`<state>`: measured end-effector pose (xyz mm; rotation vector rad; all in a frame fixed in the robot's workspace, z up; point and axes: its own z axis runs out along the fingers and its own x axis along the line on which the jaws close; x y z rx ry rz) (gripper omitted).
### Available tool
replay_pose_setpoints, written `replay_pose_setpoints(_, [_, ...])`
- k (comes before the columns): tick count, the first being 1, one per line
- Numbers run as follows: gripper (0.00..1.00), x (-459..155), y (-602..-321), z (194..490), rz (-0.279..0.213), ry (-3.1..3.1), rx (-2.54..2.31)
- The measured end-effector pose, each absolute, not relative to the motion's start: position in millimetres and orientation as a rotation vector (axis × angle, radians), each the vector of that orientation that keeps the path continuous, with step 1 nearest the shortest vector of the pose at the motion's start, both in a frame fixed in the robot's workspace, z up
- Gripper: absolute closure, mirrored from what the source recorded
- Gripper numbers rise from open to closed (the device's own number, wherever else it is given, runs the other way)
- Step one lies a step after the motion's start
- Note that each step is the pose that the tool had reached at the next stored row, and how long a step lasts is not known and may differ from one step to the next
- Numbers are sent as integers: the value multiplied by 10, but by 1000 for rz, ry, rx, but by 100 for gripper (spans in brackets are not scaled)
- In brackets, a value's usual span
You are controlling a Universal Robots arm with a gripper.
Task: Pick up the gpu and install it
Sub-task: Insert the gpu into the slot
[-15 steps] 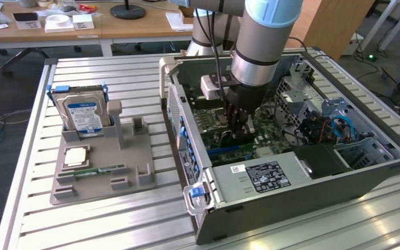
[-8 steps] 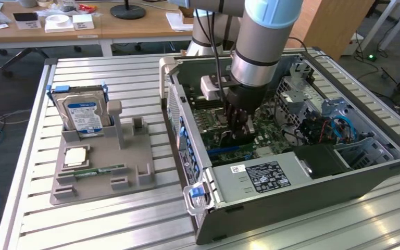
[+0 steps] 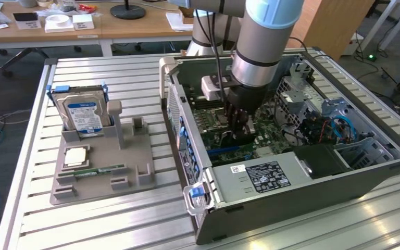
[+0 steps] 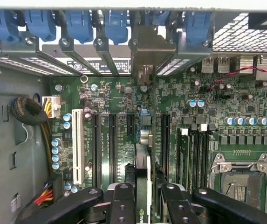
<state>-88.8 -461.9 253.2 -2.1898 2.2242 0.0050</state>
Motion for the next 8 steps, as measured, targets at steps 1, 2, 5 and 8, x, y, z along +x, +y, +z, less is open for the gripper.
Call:
replay_pose_setpoints(1, [74, -888, -4619, 2533, 5, 2224, -2190])
replay_pose_setpoints(2, [74, -888, -4619, 2532, 5, 2224, -2190])
replay_pose_setpoints(5, [74, -887, -4619, 2521, 5, 2224, -2190])
replay_pose_setpoints(8, [74, -891, -4619, 2515, 5, 2225, -2189])
